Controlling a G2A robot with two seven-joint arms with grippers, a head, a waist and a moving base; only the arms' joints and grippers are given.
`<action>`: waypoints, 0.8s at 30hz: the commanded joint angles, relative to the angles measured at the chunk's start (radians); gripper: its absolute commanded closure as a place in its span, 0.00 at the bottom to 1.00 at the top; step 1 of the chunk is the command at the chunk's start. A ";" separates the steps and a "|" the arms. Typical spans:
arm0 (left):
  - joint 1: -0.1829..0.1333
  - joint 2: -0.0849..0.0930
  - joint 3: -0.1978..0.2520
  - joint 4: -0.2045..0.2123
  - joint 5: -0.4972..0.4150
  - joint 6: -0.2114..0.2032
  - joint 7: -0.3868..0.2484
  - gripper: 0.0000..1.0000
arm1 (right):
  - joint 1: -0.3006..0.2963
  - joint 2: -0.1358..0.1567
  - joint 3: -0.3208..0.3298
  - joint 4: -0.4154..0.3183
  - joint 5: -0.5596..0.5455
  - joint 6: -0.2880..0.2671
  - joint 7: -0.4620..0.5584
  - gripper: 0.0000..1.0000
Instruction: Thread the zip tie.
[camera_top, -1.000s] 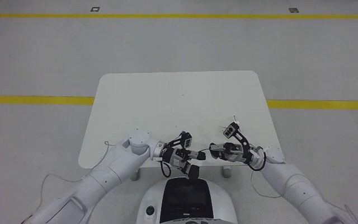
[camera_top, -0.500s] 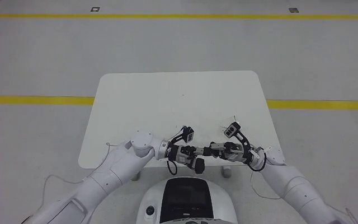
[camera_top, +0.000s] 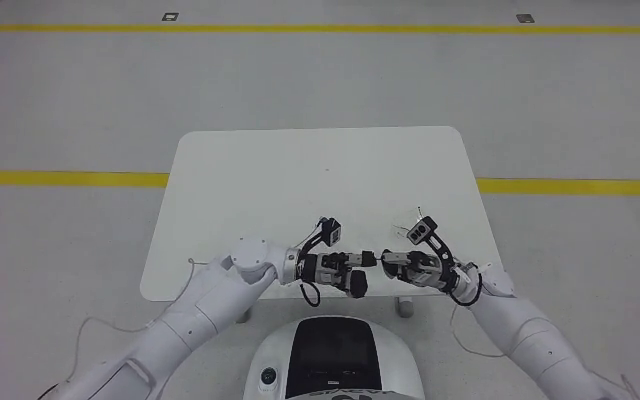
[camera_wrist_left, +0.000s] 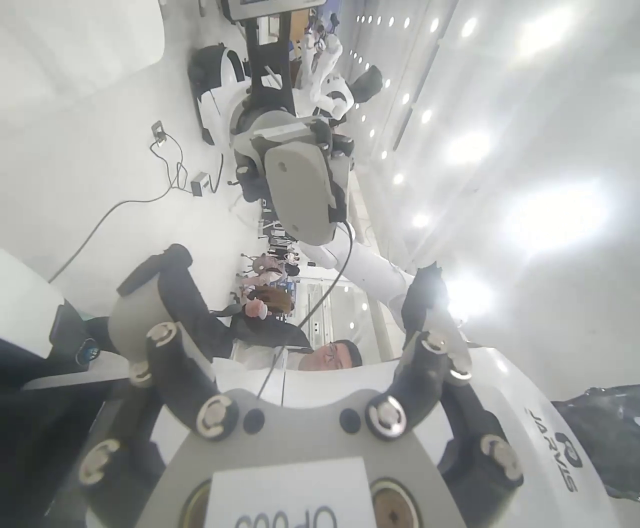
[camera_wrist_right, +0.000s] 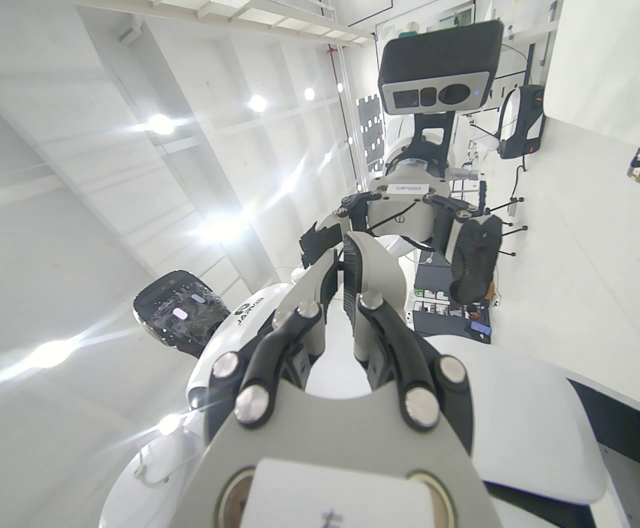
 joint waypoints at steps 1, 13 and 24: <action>0.010 0.001 -0.008 -0.014 0.007 -0.023 0.051 0.00 | -0.009 -0.001 0.007 -0.020 -0.011 -0.001 -0.036 1.00; 0.056 0.002 -0.027 -0.066 0.056 -0.020 0.289 0.00 | -0.056 -0.009 0.072 -0.037 0.008 -0.016 -0.048 1.00; 0.062 -0.001 -0.023 -0.076 0.056 -0.015 0.296 0.00 | -0.070 -0.014 0.084 -0.066 -0.013 0.007 -0.089 1.00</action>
